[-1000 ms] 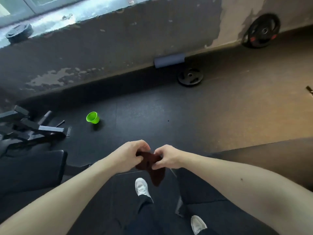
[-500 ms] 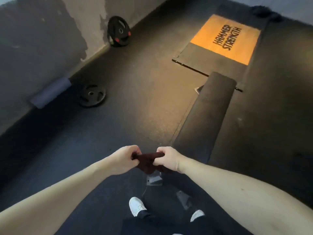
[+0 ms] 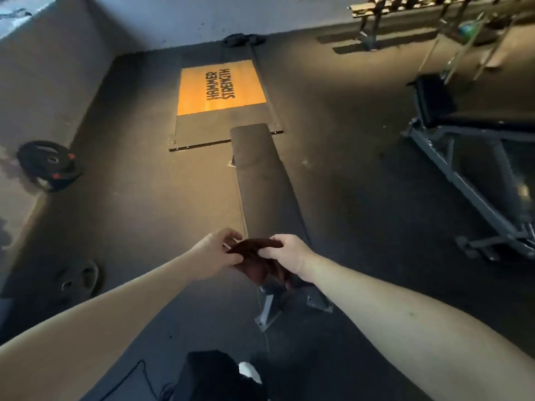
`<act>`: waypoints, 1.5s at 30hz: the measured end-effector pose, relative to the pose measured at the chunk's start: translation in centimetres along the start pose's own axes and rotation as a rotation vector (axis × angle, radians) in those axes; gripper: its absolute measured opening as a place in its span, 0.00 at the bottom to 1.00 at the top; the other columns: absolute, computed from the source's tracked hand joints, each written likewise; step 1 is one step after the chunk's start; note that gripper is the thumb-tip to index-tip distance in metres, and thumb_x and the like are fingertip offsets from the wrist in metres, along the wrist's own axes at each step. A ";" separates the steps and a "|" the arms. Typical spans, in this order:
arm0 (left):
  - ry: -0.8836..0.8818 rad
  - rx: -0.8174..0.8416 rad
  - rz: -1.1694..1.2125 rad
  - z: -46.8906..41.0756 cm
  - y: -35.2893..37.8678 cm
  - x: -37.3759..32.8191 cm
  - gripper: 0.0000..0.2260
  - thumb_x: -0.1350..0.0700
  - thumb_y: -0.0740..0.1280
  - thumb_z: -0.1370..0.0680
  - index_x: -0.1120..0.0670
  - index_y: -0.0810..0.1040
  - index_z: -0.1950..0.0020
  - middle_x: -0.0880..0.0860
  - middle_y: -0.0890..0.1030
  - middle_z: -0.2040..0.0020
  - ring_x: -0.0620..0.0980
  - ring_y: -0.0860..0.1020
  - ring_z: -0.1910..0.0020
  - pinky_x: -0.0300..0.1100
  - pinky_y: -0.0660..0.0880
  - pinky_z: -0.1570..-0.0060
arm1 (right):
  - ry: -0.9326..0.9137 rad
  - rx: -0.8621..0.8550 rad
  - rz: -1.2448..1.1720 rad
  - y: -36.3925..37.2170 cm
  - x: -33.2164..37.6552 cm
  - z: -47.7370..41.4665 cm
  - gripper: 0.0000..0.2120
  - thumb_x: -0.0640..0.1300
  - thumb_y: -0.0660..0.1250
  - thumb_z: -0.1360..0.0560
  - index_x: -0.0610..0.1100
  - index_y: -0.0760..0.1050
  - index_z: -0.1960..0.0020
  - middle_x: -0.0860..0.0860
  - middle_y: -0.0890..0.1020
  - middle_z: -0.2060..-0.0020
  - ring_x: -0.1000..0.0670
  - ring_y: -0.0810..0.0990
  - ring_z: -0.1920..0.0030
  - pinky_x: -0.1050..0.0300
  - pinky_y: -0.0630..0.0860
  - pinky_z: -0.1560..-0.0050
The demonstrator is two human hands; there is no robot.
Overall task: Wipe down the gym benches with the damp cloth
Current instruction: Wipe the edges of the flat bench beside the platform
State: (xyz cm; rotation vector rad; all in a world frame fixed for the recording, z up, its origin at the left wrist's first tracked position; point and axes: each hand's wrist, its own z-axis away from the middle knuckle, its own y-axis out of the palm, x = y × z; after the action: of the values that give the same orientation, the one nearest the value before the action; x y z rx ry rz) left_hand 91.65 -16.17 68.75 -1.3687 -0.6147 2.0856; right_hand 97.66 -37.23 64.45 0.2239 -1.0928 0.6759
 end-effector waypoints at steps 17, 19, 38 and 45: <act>0.256 0.434 -0.277 -7.1 10.2 6.2 0.06 0.59 0.72 0.24 0.50 0.77 0.51 0.48 0.80 0.55 0.45 0.77 0.59 0.28 0.68 0.66 | 0.303 -0.507 -1.255 10.2 -13.7 5.1 0.22 0.47 0.54 0.15 0.34 0.78 0.34 0.35 0.83 0.42 0.37 0.83 0.40 0.39 0.72 0.30; 0.247 0.464 -0.264 -7.6 11.9 8.0 0.07 0.59 0.72 0.23 0.49 0.77 0.52 0.48 0.81 0.55 0.45 0.78 0.58 0.27 0.68 0.65 | 0.270 -0.447 -1.385 11.1 -15.6 4.9 0.24 0.46 0.49 0.15 0.34 0.76 0.33 0.33 0.82 0.40 0.34 0.84 0.45 0.38 0.74 0.37; 0.468 0.153 -0.401 -23.7 34.9 28.7 0.11 0.52 0.72 0.22 0.50 0.81 0.41 0.46 0.76 0.47 0.44 0.76 0.49 0.40 0.73 0.46 | -0.039 -0.631 -1.593 13.8 -47.1 -14.0 0.19 0.42 0.62 0.18 0.36 0.75 0.29 0.36 0.81 0.37 0.37 0.80 0.35 0.41 0.75 0.35; 0.755 -0.273 -0.621 -28.9 39.5 32.7 0.16 0.46 0.73 0.24 0.48 0.80 0.38 0.49 0.74 0.42 0.54 0.69 0.40 0.51 0.70 0.41 | -0.298 -0.929 -1.485 10.0 -53.2 -22.4 0.13 0.48 0.63 0.15 0.44 0.83 0.40 0.45 0.87 0.45 0.42 0.84 0.43 0.41 0.75 0.32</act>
State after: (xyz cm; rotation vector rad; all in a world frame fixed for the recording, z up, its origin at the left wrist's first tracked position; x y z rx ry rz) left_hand 99.91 -21.18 10.62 -1.6894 -0.8535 0.9257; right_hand 93.04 -39.50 6.11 0.2552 -1.0863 -1.2047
